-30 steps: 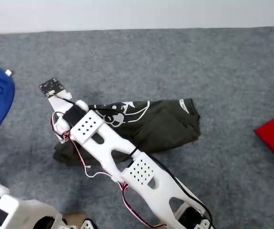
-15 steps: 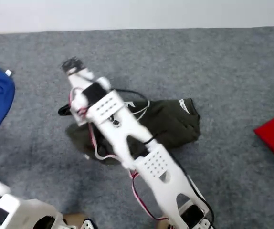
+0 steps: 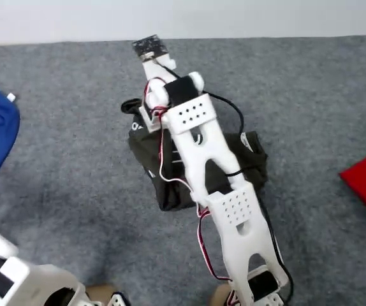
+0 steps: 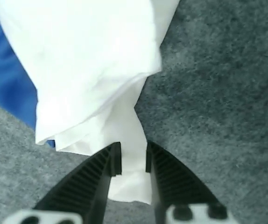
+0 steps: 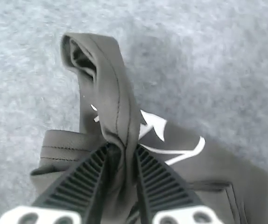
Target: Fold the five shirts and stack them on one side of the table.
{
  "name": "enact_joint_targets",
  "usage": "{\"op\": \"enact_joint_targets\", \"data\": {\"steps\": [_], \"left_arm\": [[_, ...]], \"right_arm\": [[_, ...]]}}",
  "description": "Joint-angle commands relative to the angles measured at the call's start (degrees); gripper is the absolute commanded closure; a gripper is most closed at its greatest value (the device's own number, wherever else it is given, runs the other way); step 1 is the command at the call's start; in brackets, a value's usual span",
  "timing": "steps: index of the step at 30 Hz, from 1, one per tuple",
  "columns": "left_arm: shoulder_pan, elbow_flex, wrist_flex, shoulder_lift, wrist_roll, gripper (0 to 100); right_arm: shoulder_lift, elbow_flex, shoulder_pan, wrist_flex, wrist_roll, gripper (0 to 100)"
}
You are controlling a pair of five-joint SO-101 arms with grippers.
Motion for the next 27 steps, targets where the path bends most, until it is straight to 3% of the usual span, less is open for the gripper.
{"op": "enact_joint_targets", "data": {"steps": [1,10,20,27], "left_arm": [[1.23,-0.57,-0.70,-3.16,2.02,90],[1.49,-0.66,-0.79,-3.16,3.08,90],[3.87,-0.48,-0.70,-3.16,4.04,90],[3.87,-0.40,-0.70,-3.16,4.75,90]], "right_arm": [[-9.98,7.12,0.57,2.51,0.62,99.0],[-27.30,30.24,0.92,2.15,0.35,99.0],[-27.74,37.27,10.33,1.98,0.97,99.0],[-27.74,43.96,16.40,-1.80,5.98,99.0]]}}
